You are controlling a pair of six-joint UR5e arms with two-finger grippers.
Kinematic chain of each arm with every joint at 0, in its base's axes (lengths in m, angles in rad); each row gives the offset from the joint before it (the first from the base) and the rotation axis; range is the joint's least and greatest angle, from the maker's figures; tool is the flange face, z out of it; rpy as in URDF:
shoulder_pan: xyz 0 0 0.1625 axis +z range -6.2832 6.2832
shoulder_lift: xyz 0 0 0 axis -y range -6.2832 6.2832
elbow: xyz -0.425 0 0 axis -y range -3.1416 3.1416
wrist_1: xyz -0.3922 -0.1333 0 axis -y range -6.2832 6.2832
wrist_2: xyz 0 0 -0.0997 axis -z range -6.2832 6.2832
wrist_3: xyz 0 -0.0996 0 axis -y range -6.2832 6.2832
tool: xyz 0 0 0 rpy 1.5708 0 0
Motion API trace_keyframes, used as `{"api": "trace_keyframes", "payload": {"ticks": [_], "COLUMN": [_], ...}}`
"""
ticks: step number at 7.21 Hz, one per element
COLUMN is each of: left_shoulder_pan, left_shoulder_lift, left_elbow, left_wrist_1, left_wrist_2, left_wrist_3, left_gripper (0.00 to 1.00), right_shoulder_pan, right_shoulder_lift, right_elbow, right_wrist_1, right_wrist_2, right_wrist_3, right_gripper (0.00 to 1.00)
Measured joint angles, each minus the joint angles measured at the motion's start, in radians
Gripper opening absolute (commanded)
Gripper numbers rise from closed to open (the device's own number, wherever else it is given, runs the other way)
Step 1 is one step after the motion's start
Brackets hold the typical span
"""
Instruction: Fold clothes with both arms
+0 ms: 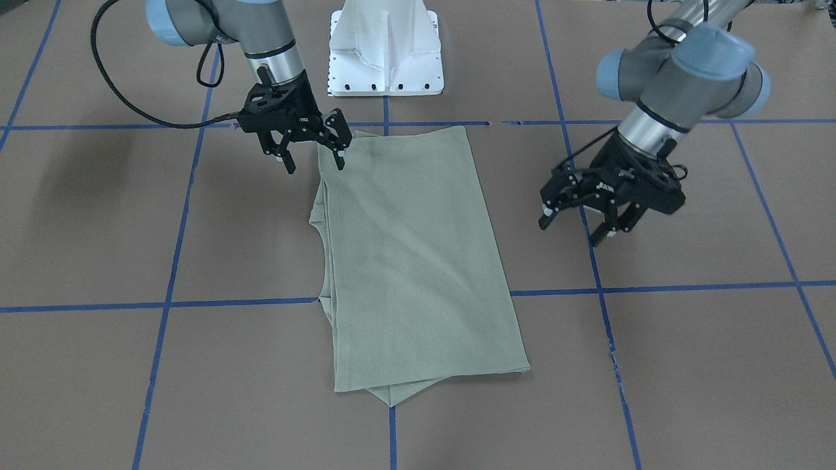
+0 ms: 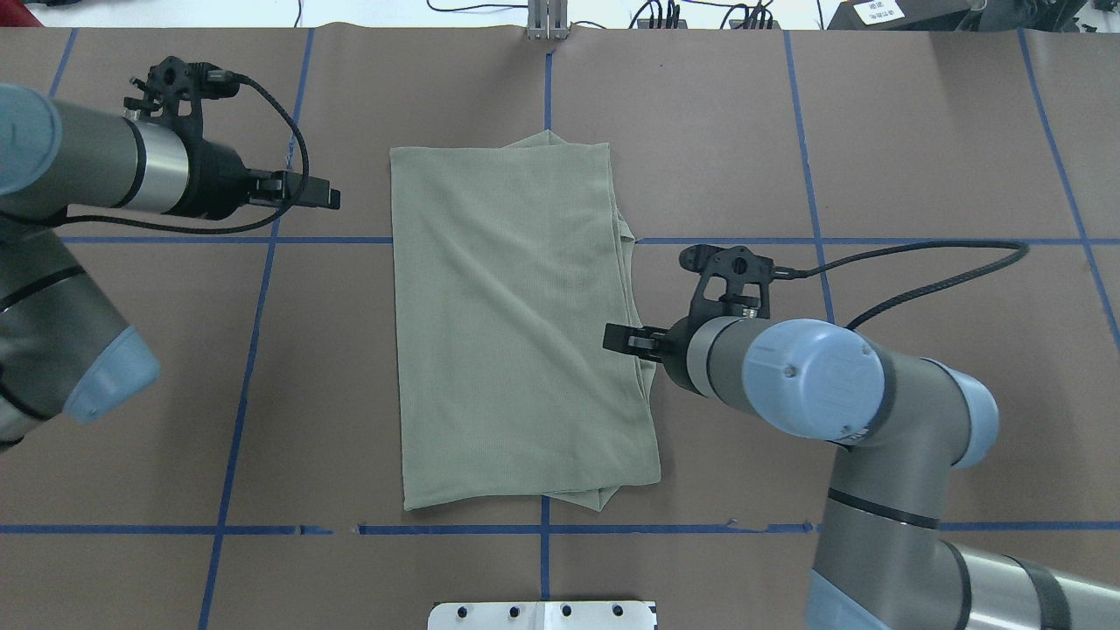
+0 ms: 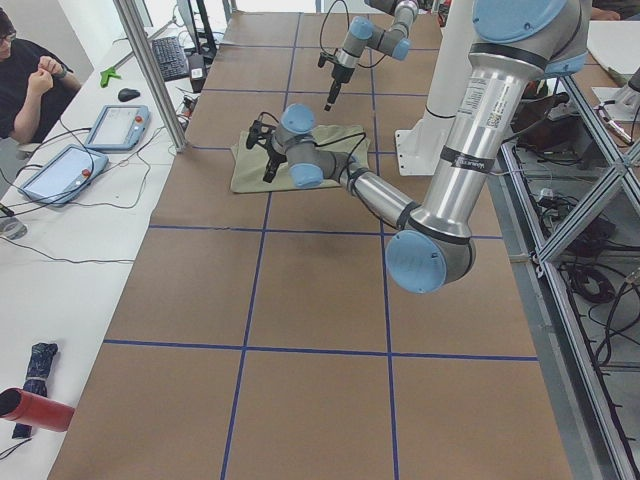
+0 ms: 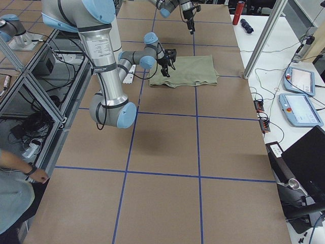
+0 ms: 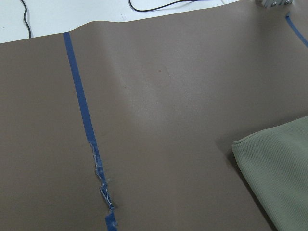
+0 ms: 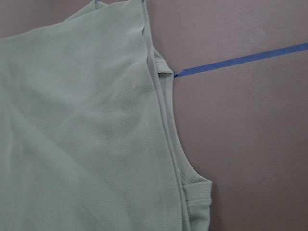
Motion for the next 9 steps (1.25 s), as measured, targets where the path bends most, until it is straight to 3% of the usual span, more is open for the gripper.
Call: {"api": "trace_keyframes", "payload": {"ticks": [1,3,4,6,9], "left_shoulder_pan": [0.079,0.337,0.457,0.59,0.626], "left_shoulder_lift": [0.061,0.119,0.126,0.117,0.081], "left_elbow": [-0.15,-0.283,-0.29,-0.222,-0.121], "left_wrist_1": [0.072,0.117,0.122,0.125,0.126], "left_wrist_2": [0.039,0.251,0.355,0.468,0.495], "left_wrist_3": [-0.127,-0.435,-0.547,-0.658,-0.685], "left_gripper": [1.0,1.0,1.0,0.9,0.79], "right_shoulder_pan": [0.0,0.0,-0.001,-0.002,-0.003], "right_shoulder_lift": [-0.055,-0.107,-0.138,-0.164,-0.167], "right_elbow": [0.049,0.08,0.081,0.079,0.077], "right_wrist_1": [0.012,0.068,0.12,0.157,0.162], "right_wrist_2": [-0.001,-0.004,-0.012,-0.036,-0.047], "right_wrist_3": [0.06,0.155,0.174,0.185,0.187], "right_gripper": [0.98,0.99,1.0,1.0,1.0]}}
